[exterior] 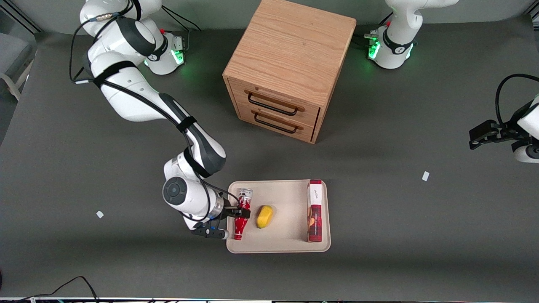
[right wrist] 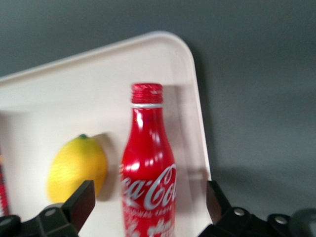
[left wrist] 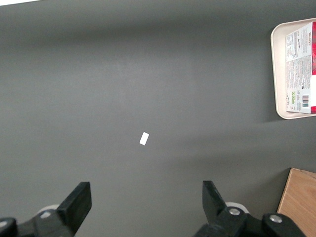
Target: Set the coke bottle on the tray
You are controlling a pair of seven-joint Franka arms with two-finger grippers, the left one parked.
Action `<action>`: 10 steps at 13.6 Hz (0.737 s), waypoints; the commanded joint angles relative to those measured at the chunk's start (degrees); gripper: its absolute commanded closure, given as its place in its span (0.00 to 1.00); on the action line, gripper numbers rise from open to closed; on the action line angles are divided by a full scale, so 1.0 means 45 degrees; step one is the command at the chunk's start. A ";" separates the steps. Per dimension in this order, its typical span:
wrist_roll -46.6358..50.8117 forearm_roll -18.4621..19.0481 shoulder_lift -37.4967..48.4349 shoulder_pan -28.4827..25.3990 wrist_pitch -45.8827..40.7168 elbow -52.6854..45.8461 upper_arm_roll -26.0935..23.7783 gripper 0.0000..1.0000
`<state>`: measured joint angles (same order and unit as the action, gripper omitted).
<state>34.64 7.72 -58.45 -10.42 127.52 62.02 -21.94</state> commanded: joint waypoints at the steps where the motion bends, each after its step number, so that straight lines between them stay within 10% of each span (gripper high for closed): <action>1: 0.0309 0.0179 0.2785 0.0283 -0.2799 0.0397 -0.0027 0.00; 10: -0.0351 -0.0620 0.9409 0.1513 -1.2062 0.0629 0.2606 0.00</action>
<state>34.36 6.78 -22.28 -4.31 76.95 60.45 -14.12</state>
